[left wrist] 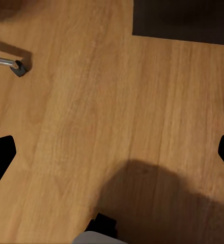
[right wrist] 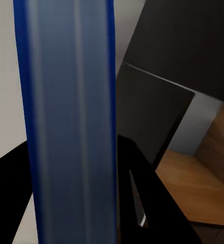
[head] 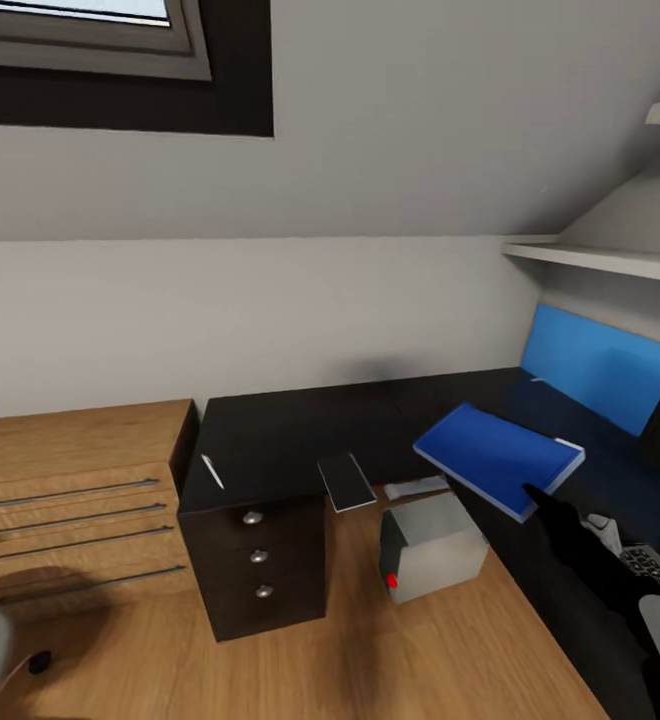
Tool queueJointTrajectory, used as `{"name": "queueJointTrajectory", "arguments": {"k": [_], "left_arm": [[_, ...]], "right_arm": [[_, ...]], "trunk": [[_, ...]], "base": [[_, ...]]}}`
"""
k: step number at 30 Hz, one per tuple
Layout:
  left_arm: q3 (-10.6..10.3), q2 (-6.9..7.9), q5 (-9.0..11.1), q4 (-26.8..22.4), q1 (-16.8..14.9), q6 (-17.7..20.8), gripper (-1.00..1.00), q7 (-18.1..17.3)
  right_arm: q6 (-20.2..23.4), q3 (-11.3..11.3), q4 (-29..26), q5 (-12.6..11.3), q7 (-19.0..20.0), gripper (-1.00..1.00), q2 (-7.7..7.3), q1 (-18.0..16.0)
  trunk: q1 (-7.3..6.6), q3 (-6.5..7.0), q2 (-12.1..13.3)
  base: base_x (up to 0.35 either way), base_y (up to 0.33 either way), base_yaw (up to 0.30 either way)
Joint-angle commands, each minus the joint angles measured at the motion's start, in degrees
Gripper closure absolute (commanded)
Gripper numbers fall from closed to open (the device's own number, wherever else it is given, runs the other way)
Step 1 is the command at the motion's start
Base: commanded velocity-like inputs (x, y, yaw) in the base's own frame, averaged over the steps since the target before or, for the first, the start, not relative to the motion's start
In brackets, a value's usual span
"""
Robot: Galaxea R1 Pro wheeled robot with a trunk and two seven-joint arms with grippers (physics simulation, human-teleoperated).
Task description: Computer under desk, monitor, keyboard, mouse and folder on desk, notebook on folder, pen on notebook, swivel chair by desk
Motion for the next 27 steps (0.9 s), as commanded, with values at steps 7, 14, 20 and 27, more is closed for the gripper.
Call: {"name": "queueJointTrajectory", "arguments": {"k": [7, 14, 20, 27], "left_arm": [[-0.44, -0.04, 0.41, 0.01, -0.07, -0.23, -1.0, 0.36], [-0.45, -0.04, 0.41, 0.01, -0.07, -0.23, -1.0, 0.36], [-0.45, -0.04, 0.41, 0.01, -0.07, -0.23, -1.0, 0.36], [-0.45, -0.04, 0.41, 0.01, -0.02, -0.23, -1.0, 0.36]], "right_arm": [[0.22, 0.43, 0.01, 0.07, -0.21, 1.0, 0.07, -0.09], [-5.18, 1.09, 4.33, 0.17, -0.53, 1.0, 0.18, -0.49], [-14.29, 2.33, 7.87, 0.15, -1.46, 1.0, 4.05, -1.03], [-22.42, 6.06, 8.3, 0.12, -5.9, 1.0, 8.46, -1.22]], "trunk": [[0.03, -0.07, -0.03], [0.03, -0.07, -0.03], [0.03, -0.07, -0.03], [0.03, -0.07, -0.03]], "base": [[0.215, -0.129, 0.0], [0.071, -0.093, 0.0], [0.006, -0.019, 0.0], [0.0, -0.001, 0.0]]}}
